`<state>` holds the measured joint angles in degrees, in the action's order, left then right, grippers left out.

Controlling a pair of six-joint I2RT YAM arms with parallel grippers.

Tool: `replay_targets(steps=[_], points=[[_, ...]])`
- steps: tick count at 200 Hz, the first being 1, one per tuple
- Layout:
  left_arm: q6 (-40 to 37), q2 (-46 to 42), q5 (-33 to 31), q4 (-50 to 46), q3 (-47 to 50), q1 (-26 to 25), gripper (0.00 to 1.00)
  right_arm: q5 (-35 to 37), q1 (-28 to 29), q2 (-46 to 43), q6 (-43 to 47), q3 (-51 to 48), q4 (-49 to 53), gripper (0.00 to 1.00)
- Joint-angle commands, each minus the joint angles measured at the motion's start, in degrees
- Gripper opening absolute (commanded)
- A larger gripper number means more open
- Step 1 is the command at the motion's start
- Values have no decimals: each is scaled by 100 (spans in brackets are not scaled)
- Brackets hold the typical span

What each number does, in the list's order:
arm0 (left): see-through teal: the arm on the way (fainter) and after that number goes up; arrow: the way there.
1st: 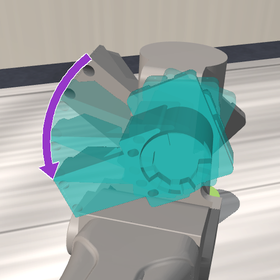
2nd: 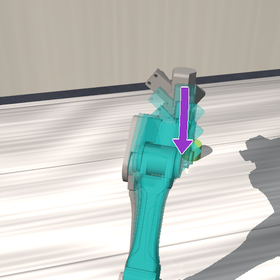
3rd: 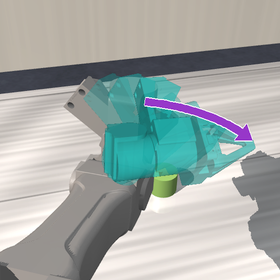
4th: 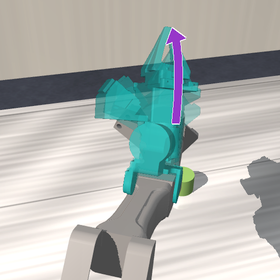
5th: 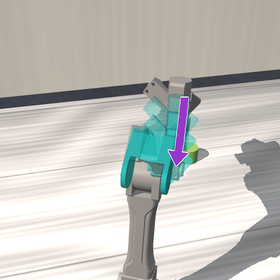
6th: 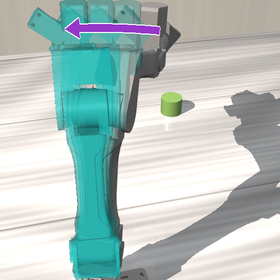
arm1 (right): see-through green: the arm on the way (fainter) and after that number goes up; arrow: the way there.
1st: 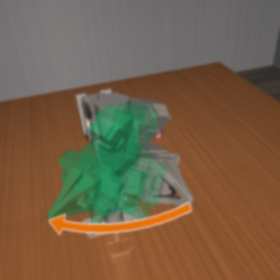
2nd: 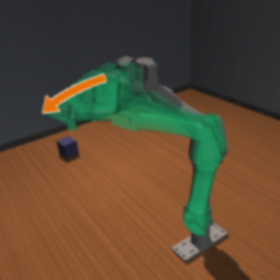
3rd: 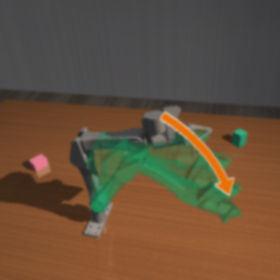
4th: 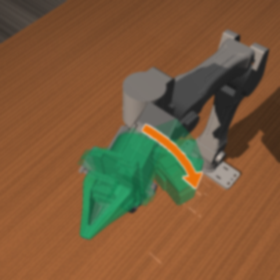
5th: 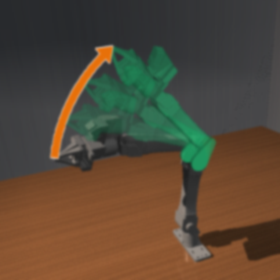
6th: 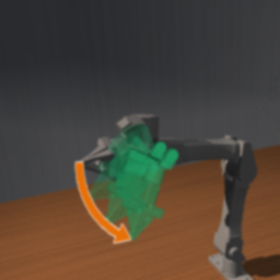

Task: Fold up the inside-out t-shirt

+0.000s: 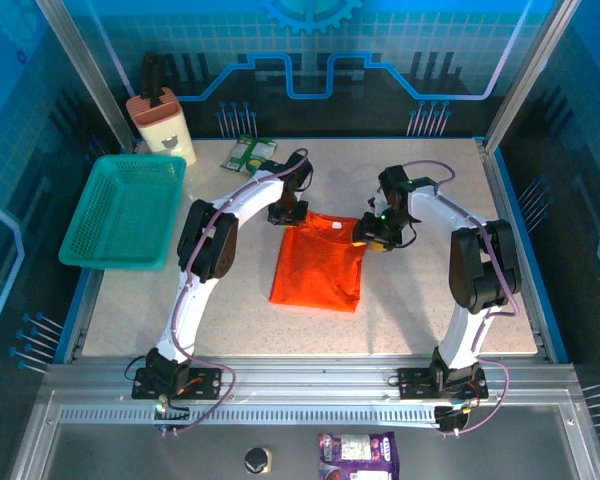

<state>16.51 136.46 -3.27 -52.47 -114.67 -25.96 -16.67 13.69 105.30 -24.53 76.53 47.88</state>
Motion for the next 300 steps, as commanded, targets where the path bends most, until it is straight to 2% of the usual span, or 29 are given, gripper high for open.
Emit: replay_targets(steps=[1, 47, 80, 120, 130, 163, 194, 212, 245, 300], points=[[29, -26, 377, 265, 525, 34, 0, 269, -144, -7, 84, 26, -124, 51], [151, -300, 1210, 825, 973, 288, 0, -15, -295, 388, 28, 97, -787, 51], [100, -272, 1336, 831, 1007, 361, 0, 243, -357, 837, -19, 322, -841, 51], [105, -268, 1384, 861, 1043, 381, 0, -70, -358, 960, -146, 302, -1218, 45], [107, -253, 1399, 861, 1042, 381, 0, -93, -343, 972, -160, 331, -1223, 40], [107, -255, 1416, 869, 1051, 380, 0, -252, -176, 730, -198, 465, -1105, 11], [103, -293, 1449, 906, 1113, 407, 0, -1151, -43, 462, -390, 539, -1336, 0], [107, -311, 1456, 901, 1127, 418, 0, -1674, -25, 320, -464, 406, -1697, 0], [137, -322, 1504, 914, 1166, 425, 0, -2062, -215, 562, -545, 56, -2204, 0], [133, -356, 1454, 838, 1162, 442, 0, -1584, -570, 1323, -429, 116, -2050, 1]])
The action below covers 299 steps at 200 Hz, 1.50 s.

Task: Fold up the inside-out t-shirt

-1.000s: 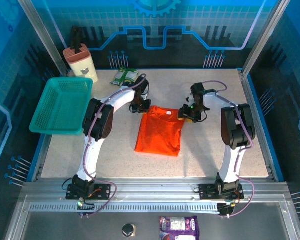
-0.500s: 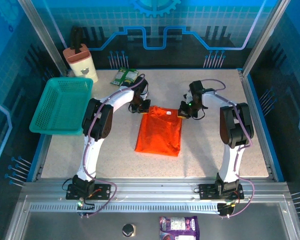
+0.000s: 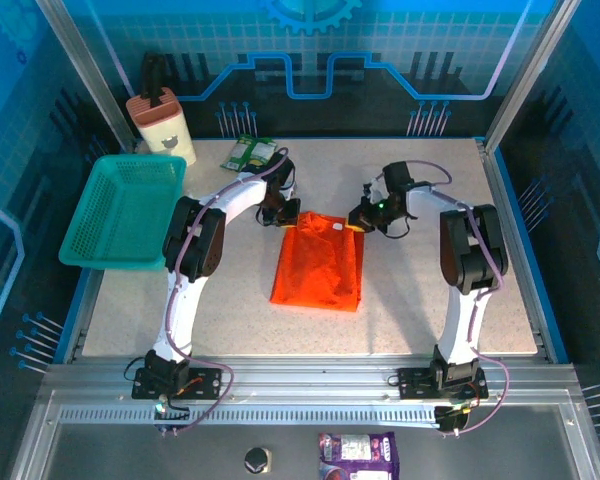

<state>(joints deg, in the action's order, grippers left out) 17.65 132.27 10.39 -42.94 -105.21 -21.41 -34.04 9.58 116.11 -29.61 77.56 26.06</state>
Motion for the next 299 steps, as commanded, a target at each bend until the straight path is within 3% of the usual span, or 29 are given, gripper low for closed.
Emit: replay_targets(steps=[1, 38, 83, 110, 139, 217, 299], points=[[19, 63, 87, -117, 218, -12, 0, 166, -163, 247, 87, 18, 143, 1], [25, 82, 94, -127, 216, -2, 0, 835, -194, 419, 420, 374, 713, 9], [21, 72, 82, -145, 230, -4, 0, 878, -171, 156, 517, 508, 960, 29], [15, 63, 99, -132, 244, 1, 0, 1311, -104, -28, 554, 599, 1358, 36], [13, 73, 101, -136, 238, -4, 0, 2313, 100, 199, 612, 887, 1908, 39], [2, 66, 155, -136, 260, 1, 0, 2957, 599, 747, 527, 1502, 2329, 43], [8, 80, 143, -127, 351, -4, 0, 3164, 979, 1255, 364, 1919, 2545, 42]])
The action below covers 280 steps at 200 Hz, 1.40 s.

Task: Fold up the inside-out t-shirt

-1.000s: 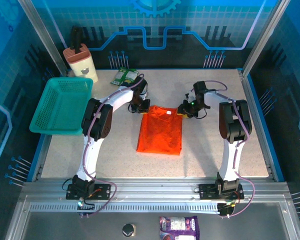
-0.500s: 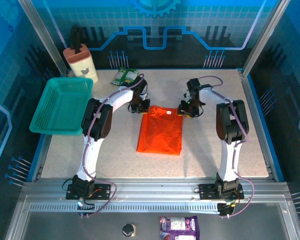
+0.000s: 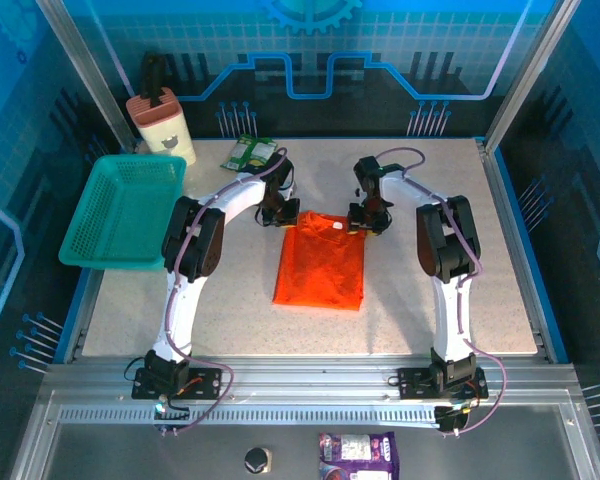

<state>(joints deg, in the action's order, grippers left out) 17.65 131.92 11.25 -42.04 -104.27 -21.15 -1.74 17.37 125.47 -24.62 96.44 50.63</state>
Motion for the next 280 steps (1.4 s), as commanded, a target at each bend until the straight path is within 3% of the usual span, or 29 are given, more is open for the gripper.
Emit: replay_targets(steps=[1, 100, 163, 224, 280], points=[[5, 115, 60, -217, 258, -25, 0, -65, 204, 324, -137, 32, 88, 42], [-9, 124, 44, -296, 187, -30, 0, -39, 215, 307, -247, -27, -27, 26], [-5, -40, -134, -161, 229, -25, 0, -39, 104, 11, -206, -138, -167, 0], [94, -881, -207, 436, 592, 29, 0, -198, -58, -1035, 208, -604, -976, 0], [470, -1475, 553, 1113, 885, 315, 0, -448, -254, -1827, 269, -961, -1663, 0]])
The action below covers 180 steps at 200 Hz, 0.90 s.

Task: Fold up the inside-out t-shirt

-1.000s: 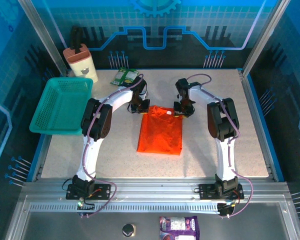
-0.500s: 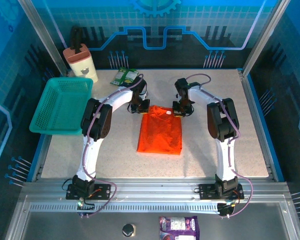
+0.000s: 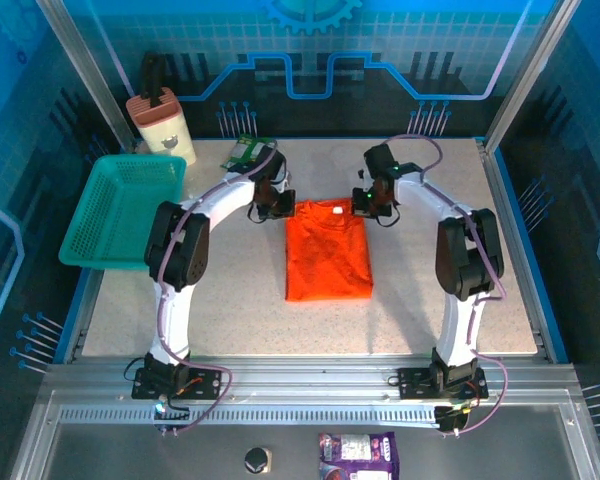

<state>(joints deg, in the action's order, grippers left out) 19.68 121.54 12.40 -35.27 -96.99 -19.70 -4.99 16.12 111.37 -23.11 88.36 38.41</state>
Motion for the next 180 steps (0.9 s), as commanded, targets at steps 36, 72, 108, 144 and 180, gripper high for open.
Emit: replay_targets(steps=[36, 72, 108, 144, 180], points=[[492, -683, 844, 1034, 97, 328, 0, -220, -250, -882, 132, -360, -1248, 0], [412, -589, 1111, 1116, -769, 501, 0, -411, -385, -873, 410, 198, -1664, 0], [159, -594, 1245, 1282, -1311, 657, 0, -648, -465, -862, 682, 404, -2321, 0], [-35, -733, 1530, 1925, -914, 842, 0, -1217, -571, -991, 729, -339, -3698, 0], [-68, -1068, 1838, 2493, -42, 950, 0, -1658, -574, -1294, 739, -1046, -4307, 0]])
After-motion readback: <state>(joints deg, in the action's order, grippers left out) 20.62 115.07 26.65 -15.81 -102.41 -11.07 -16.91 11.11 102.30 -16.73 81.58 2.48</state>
